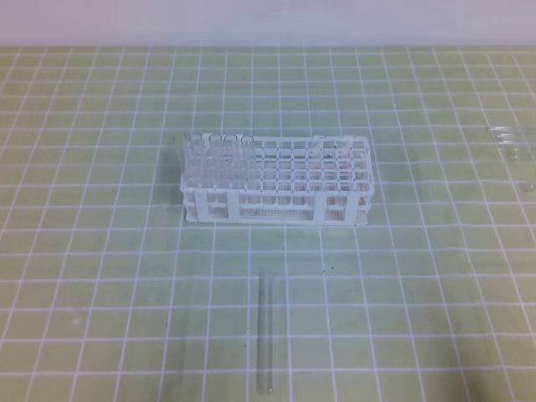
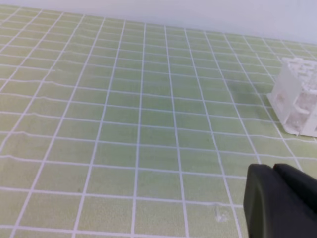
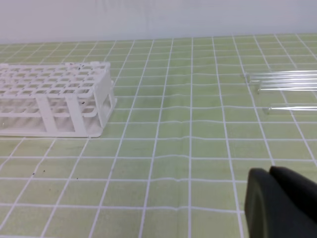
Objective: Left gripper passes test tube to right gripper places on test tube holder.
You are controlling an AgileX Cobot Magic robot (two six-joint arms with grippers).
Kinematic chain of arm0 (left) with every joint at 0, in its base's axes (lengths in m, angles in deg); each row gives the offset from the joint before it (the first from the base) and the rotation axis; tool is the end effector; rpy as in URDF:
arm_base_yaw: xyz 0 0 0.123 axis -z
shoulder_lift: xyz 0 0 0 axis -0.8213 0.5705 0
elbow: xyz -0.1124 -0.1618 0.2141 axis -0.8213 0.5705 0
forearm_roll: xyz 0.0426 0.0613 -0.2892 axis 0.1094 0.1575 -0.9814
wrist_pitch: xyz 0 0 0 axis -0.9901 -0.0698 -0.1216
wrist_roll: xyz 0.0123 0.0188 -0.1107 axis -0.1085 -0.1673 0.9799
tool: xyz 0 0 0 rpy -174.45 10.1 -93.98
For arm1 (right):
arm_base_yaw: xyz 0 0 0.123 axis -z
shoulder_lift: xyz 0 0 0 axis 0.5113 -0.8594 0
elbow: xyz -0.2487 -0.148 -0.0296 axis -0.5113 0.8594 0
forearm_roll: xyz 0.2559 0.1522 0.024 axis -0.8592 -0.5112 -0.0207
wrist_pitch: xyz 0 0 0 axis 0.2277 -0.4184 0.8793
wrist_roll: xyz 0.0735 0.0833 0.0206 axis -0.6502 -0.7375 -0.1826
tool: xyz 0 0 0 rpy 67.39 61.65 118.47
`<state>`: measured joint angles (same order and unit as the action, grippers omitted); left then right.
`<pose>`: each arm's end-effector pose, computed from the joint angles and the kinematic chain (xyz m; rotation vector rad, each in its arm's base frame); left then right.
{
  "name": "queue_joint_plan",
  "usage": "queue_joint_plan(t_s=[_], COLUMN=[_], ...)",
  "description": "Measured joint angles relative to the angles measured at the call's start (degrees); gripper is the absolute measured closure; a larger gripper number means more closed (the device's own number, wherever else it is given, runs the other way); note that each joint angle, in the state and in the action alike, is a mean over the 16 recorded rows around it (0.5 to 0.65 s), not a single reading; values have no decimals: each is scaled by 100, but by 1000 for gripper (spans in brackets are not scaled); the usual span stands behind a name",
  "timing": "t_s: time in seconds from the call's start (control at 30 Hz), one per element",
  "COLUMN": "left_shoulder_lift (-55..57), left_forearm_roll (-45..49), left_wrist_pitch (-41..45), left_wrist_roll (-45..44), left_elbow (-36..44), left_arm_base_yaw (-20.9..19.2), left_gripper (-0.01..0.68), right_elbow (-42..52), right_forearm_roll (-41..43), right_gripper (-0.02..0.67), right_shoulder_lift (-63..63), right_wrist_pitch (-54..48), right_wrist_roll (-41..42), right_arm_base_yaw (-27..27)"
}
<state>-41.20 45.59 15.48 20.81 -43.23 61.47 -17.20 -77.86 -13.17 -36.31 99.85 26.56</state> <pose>0.1169 -0.0097 0.1821 -0.0123 1.7353 -0.1294 0.1166 0.0174 0.1845 -0.0341 1.7561 0.1948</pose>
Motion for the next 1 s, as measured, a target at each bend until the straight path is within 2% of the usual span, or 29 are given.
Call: queue_joint_plan(t_s=[1.0], left_shoulder_lift=[24], left_forearm_roll=[-10], left_wrist_pitch=[15], left_wrist_roll=[2], left_elbow=[-16], left_arm_base_yaw=[0], left_gripper=[675], right_elbow=[0], right_forearm_roll=[0], right_gripper=[664], right_shoulder_lift=[0], right_wrist_pitch=[0], right_wrist_roll=[0], right_arm_base_yaw=[0])
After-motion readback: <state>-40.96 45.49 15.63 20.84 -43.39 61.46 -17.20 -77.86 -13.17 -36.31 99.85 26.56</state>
